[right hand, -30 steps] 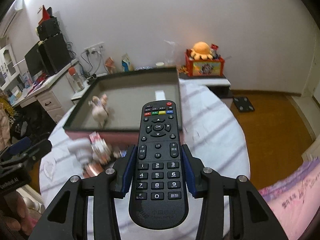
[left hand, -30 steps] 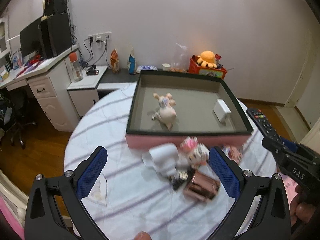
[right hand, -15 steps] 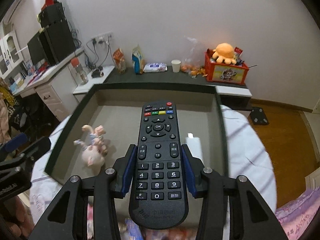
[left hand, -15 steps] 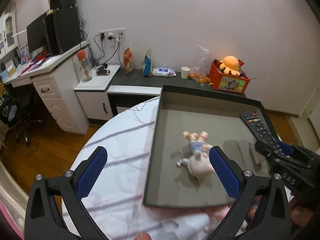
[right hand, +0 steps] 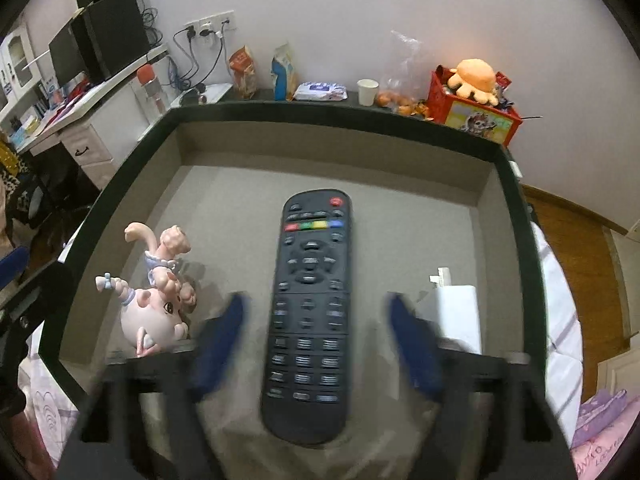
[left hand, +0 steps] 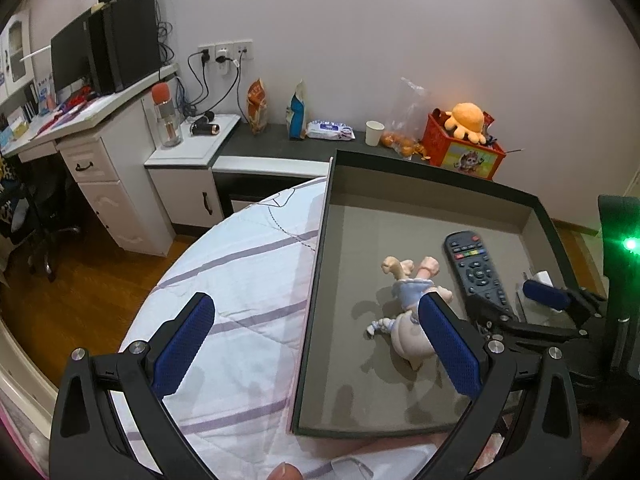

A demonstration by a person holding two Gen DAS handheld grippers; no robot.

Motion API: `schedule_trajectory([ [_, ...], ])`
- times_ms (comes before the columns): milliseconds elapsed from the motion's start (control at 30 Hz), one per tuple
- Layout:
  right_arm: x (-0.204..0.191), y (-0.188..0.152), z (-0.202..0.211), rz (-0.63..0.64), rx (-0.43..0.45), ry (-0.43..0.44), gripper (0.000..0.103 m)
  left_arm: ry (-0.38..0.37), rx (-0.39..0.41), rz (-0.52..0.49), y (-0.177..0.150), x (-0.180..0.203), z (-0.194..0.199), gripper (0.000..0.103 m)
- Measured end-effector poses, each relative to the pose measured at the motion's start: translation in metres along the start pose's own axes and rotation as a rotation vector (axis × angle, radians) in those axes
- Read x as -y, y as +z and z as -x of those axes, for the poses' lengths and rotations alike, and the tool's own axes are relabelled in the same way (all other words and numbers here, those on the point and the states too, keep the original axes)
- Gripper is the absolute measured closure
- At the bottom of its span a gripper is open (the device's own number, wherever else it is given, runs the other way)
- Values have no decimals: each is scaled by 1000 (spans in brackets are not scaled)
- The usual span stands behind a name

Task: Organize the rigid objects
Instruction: 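Withdraw the open right gripper from the box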

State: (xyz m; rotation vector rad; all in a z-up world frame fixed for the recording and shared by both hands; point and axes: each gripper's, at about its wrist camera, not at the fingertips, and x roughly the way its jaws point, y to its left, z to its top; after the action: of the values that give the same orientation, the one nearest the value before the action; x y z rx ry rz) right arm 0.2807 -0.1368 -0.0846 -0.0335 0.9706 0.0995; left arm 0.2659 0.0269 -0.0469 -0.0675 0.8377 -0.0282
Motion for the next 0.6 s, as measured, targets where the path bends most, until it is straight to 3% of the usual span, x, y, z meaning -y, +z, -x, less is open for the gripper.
schedule_trajectory([
  [267,8,-10,50,-37,110,42,18,-18,46,-2,-12,-1,42,0],
  [333,12,-17,64,-50,131,37,0,-21,56,-7,-16,1,54,0],
  [600,34,-55,117,-121,187,13,0,-42,74,-38,-36,18,92,0],
])
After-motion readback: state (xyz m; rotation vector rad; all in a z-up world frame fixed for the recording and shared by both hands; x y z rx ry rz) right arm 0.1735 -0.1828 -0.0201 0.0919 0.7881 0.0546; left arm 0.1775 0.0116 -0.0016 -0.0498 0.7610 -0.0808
